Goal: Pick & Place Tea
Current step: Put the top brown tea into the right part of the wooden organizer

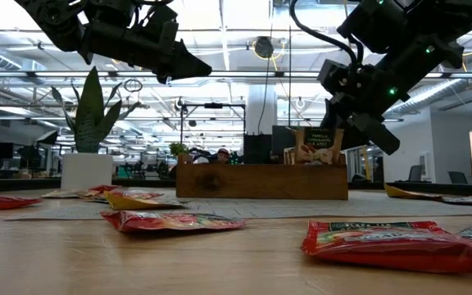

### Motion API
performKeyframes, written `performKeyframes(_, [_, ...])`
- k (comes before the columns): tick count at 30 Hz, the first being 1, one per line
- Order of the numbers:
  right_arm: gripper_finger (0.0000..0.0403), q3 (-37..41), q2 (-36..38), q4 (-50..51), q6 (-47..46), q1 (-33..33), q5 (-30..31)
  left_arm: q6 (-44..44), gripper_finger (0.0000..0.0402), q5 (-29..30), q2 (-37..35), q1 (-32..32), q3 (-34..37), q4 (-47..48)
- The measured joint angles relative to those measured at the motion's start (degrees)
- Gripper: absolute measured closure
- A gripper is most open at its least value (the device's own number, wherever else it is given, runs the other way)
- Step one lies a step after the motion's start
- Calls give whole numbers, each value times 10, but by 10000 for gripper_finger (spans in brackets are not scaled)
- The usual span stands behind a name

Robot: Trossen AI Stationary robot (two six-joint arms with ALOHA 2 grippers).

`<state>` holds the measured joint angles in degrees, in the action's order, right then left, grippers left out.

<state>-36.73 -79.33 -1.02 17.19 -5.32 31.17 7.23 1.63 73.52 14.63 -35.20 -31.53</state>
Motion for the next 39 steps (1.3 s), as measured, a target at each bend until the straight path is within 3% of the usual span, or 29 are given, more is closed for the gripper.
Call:
performKeyframes(8, [214, -1, 1, -1, -64, 0, -73, 0, 366, 0, 0, 0, 0, 0])
performKeyframes(16, [179, -1, 1, 4, -60, -1, -17, 0, 366, 0, 0, 0, 0, 0])
performKeyframes(29, [182, 0, 55, -7, -60, -44, -10, 0, 366, 0, 0, 0, 0, 0])
performKeyframes(32, [178, -1, 76, -4, -108, -52, -13, 0, 366, 0, 0, 0, 0, 0])
performKeyframes(36, [177, 0, 63, 107, -195, -13, -9, 0, 366, 0, 0, 0, 0, 0])
performKeyframes(39, [180, -1, 63, 129, -218, -3, -12, 0, 366, 0, 0, 0, 0, 0])
